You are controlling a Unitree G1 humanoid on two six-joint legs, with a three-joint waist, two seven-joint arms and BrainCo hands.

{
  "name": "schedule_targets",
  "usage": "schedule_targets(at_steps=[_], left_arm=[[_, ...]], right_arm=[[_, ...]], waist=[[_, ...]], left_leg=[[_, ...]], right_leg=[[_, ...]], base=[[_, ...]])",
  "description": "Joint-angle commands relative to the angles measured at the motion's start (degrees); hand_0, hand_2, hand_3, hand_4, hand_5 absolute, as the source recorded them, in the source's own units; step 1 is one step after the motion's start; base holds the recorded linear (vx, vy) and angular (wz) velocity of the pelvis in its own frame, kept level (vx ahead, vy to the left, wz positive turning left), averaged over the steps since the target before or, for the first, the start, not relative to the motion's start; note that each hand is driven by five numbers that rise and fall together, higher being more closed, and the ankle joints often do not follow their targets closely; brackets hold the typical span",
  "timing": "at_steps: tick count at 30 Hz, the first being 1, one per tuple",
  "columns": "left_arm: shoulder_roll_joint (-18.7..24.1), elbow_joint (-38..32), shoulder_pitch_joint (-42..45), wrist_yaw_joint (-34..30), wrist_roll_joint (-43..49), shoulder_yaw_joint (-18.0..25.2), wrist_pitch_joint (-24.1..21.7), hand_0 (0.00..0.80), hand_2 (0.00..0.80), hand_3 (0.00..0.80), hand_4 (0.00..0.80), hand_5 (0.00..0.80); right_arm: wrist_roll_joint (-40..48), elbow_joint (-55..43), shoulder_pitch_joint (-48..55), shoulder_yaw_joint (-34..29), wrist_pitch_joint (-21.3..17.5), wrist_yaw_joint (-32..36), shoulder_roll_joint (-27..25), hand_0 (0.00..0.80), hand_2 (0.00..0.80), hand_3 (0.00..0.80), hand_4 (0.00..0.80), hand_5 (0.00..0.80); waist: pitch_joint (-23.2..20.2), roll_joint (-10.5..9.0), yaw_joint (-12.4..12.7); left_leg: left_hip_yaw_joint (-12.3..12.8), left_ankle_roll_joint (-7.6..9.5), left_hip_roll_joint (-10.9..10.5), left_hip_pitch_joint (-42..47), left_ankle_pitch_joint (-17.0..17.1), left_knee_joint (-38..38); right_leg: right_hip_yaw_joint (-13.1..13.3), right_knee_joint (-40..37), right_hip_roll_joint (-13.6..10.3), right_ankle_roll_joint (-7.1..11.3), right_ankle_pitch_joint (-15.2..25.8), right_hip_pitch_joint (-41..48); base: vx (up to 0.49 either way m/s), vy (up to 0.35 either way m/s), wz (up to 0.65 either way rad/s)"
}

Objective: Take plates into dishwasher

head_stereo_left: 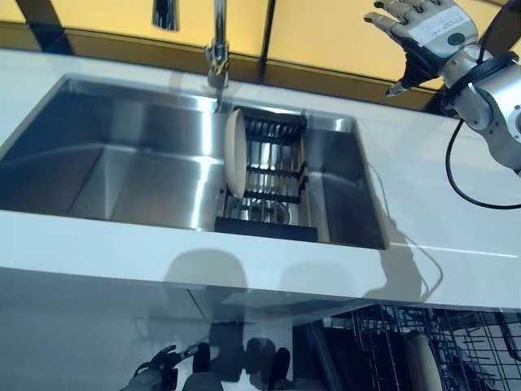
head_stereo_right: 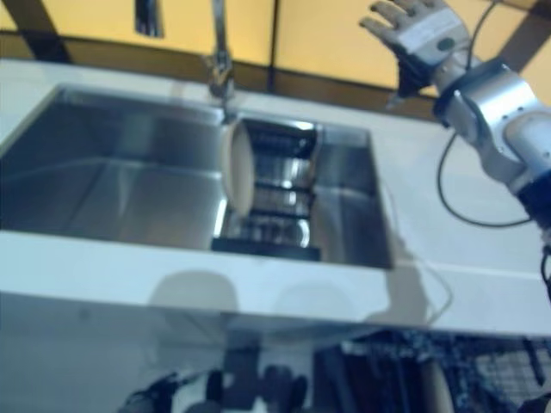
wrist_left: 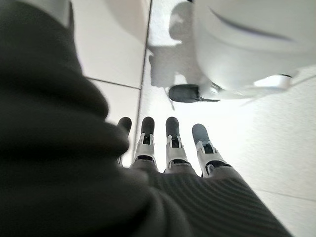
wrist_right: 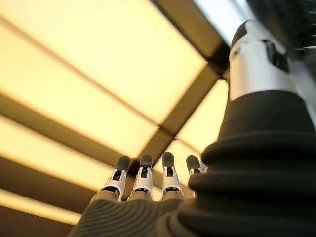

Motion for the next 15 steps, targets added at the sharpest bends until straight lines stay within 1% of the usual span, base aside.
schedule_targets(at_steps=[1,4,6,12,15], left_arm=[[1.8,-0.9,-3.7,0.6,-2.4,-0.4,-1.6,0.0,0.0,0.0,0.0,0.0],[1.8,-1.0,-3.9,0.4,-3.0,-0.5,-2.1,0.0,0.0,0.0,0.0,0.0],[1.7,-1.3,-4.1,-0.4,-3.5,-0.7,-2.5,0.0,0.0,0.0,0.0,0.0],[1.4,-1.8,-4.7,-0.2,-4.4,-0.7,-2.5,0.0,0.0,0.0,0.0,0.0],[1.3,-1.6,-4.9,0.1,-4.4,-0.4,-2.0,0.0,0.0,0.0,0.0,0.0]], right_arm=[[-1.4,0.6,-10.5,3.9,3.8,-1.6,-1.2,0.0,0.0,0.0,0.0,0.0],[-0.9,1.2,-11.7,5.2,3.5,-2.4,-0.1,0.0,0.0,0.0,0.0,0.0],[-0.6,1.4,-13.2,6.1,3.7,-2.4,1.6,0.0,0.0,0.0,0.0,0.0],[0.8,1.0,-14.2,6.1,3.5,-2.4,3.8,0.0,0.0,0.0,0.0,0.0],[0.9,-0.7,-13.3,5.3,3.7,-1.7,5.2,0.0,0.0,0.0,0.0,0.0]], waist=[[3.3,-1.57,1.9],[4.0,-1.44,2.3],[4.7,-1.39,2.6],[5.3,-1.5,3.1],[5.3,-1.88,3.3]], left_leg=[[-3.1,0.99,-0.8,-1.9,-0.9,-0.4],[-3.4,1.0,-1.1,-2.6,-0.7,-0.4],[-3.5,1.03,-1.1,-3.2,-0.5,-0.4],[-3.9,0.98,-1.2,-4.0,-0.4,-0.4],[-3.9,1.04,-1.3,-3.9,-0.5,-0.4]], right_leg=[[1.3,-0.1,-2.7,5.01,-0.4,1.9],[1.0,-0.1,-2.9,5.06,-0.2,1.4],[0.7,-0.1,-2.9,5.05,0.0,0.9],[0.3,-0.1,-2.9,5.11,0.0,0.3],[0.0,-0.1,-2.9,5.14,-0.1,0.4]], base=[[-0.051,0.035,0.14],[-0.029,0.027,0.04],[-0.035,0.037,0.11],[-0.012,0.006,0.03],[-0.004,0.002,0.03]])
